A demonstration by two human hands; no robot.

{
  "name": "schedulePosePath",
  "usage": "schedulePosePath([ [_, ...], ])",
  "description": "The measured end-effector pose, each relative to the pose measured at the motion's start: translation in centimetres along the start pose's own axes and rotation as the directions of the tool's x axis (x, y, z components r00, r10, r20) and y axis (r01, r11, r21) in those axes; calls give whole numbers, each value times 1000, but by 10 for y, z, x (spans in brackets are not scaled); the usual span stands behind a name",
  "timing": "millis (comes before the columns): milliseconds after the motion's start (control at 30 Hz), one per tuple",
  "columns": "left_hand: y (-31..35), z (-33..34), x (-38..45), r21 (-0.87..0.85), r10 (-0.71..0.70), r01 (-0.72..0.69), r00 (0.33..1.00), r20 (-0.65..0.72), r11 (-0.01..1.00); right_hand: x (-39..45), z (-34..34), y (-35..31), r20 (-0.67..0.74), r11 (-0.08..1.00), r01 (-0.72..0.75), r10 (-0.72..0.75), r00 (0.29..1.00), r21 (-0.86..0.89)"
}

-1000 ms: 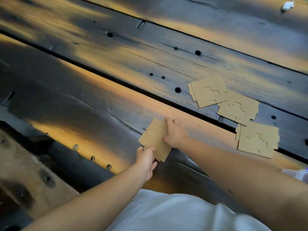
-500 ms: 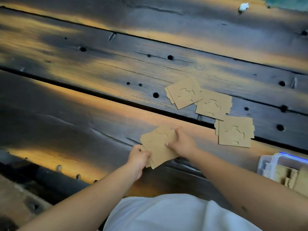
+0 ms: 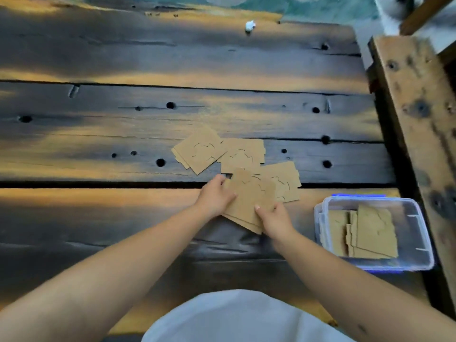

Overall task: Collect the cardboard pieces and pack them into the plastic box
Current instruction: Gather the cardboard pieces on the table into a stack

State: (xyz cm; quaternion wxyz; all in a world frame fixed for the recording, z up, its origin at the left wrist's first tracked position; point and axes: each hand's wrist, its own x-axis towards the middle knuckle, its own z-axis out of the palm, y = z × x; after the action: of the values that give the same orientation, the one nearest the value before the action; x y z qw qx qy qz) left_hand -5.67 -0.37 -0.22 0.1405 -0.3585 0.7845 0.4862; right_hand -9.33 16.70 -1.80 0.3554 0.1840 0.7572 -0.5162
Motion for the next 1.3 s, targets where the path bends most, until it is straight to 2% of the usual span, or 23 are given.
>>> schedulePosePath([
  [167, 55, 24, 51, 235, 254, -277, 959, 125, 932, 25, -16, -10, -91, 953, -113, 144, 985, 282],
  [233, 70, 35, 67, 292, 295, -344, 934, 200, 892, 35, -16, -14, -141, 920, -142, 205, 968, 364],
  [333, 85, 55, 85, 325, 292, -413, 886, 361, 851, 49, -13, -18, -279, 901, -174, 299, 913, 397],
  [400, 90, 65, 95, 351, 269, -435, 861, 432, 829, 56, -14, -21, -324, 875, -177, 345, 881, 451],
  [467, 92, 72, 103, 392, 239, -433, 858, 455, 811, 64, -15, -22, -305, 840, -189, 381, 873, 509],
  [667, 82, 80, 110, 457, 167, -336, 914, 370, 824, 80, -24, -15, -245, 791, -226, 425, 872, 569],
  [833, 60, 76, 87, 361, 212, -302, 940, 268, 882, 70, -25, -7, -303, 874, -135, 301, 904, 467],
  [1033, 32, 60, 62, 167, 132, -164, 973, 191, 972, 47, -22, -8, -262, 925, -91, 197, 945, 369],
  [1167, 12, 48, 46, -81, -2, 11, 995, 100, 997, 39, -20, -16, -232, 991, -23, 53, 971, 132],
  [1233, 7, 43, 42, -254, -121, 131, 991, 54, 958, 43, -15, -27, -224, 999, 14, -22, 974, -35],
  [1300, 4, 40, 39, -442, -213, 206, 976, 36, 873, 50, -10, -42, -191, 966, 54, -105, 976, -252],
])
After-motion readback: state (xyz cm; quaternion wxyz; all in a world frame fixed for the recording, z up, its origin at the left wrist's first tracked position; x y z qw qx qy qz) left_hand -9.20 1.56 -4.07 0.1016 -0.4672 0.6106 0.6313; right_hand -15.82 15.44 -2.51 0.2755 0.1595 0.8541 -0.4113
